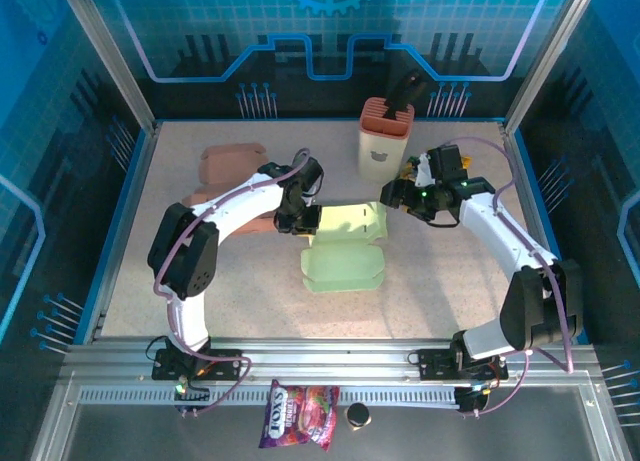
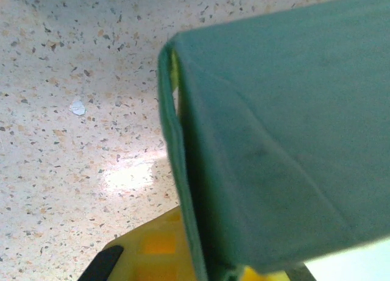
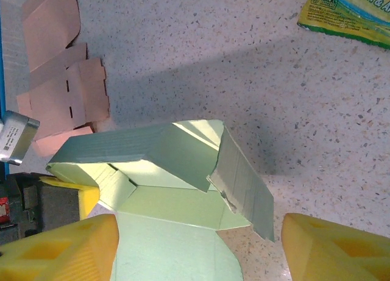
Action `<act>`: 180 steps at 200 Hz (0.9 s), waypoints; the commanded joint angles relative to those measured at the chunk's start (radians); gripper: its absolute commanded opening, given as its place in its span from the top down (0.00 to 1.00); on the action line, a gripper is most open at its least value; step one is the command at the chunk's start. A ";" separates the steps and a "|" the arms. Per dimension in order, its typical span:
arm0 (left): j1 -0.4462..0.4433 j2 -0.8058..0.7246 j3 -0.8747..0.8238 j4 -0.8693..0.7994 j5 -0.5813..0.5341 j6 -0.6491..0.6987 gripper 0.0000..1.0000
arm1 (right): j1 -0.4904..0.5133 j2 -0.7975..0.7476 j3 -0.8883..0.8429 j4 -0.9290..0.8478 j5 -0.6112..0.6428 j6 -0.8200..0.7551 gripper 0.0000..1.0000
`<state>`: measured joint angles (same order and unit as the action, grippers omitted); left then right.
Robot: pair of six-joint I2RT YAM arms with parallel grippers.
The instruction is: Fold the paper box
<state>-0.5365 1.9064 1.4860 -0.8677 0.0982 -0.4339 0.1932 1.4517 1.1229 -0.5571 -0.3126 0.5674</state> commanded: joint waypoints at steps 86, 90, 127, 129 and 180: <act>0.005 0.004 -0.016 0.004 -0.006 0.042 1.00 | -0.014 0.101 -0.030 0.016 0.007 -0.060 0.35; 0.006 0.002 -0.022 0.014 0.003 0.045 1.00 | -0.022 0.097 -0.040 0.034 -0.008 -0.060 0.36; 0.041 -0.036 -0.064 0.136 0.183 0.045 1.00 | -0.152 0.036 -0.123 0.219 -0.222 -0.054 0.45; 0.045 -0.038 -0.064 0.143 0.194 0.042 1.00 | -0.157 0.034 -0.122 0.218 -0.228 -0.058 0.45; 0.096 -0.032 0.016 0.194 0.416 0.090 1.00 | -0.272 0.012 -0.181 0.407 -0.427 0.002 0.49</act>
<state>-0.4625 1.9038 1.4422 -0.7162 0.3386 -0.4000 -0.0395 1.4864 0.9859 -0.3225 -0.5671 0.5266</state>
